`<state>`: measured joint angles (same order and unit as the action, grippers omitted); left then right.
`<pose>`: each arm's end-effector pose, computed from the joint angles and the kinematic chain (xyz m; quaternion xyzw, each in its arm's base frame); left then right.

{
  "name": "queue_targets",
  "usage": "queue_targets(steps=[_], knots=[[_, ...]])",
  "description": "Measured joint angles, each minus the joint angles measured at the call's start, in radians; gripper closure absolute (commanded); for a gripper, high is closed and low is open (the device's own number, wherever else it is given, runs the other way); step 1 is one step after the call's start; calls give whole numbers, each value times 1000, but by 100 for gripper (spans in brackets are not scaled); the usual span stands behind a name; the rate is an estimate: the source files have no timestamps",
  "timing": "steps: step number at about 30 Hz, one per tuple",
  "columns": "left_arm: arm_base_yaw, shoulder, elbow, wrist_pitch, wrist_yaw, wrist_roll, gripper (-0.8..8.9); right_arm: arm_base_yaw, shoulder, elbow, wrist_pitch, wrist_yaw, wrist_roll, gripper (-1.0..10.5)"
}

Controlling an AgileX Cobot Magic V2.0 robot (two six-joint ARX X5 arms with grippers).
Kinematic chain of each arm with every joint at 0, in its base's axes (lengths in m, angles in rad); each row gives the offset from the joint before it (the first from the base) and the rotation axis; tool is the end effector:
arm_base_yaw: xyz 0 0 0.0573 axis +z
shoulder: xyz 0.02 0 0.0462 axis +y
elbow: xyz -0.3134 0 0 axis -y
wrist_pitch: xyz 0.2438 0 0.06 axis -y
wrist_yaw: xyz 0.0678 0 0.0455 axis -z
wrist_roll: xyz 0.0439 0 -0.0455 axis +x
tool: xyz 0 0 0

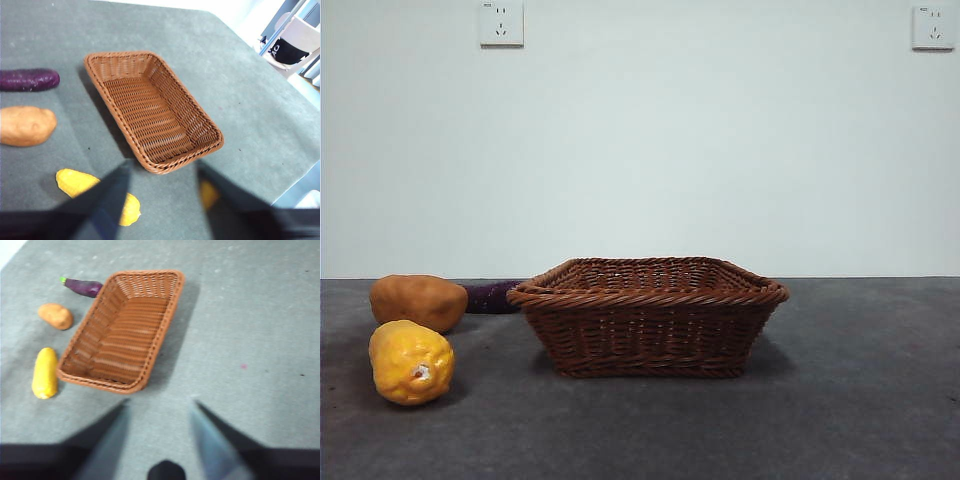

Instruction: Help me put the vegetables on the table into the basket

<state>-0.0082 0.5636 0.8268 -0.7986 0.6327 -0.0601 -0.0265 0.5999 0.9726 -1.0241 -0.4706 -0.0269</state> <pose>0.0634 -0.0265 0.3396 -0.1087 0.2607 -0.2961 0.9124 0.0521 0.0185 0.3603 0.0663 0.3073 0.2128 0.9251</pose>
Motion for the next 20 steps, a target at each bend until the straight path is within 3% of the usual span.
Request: queue_targets(steps=[11, 16, 20], knots=[[0, 50, 0, 28, 0, 2, 247, 0, 101, 14, 75, -28, 10, 436], [0, 69, 0, 29, 0, 2, 247, 16, 337, 168, 164, -54, 42, 441], [0, 90, 0, 42, -4, 2, 247, 100, 588, 327, 167, -41, 46, 442]])
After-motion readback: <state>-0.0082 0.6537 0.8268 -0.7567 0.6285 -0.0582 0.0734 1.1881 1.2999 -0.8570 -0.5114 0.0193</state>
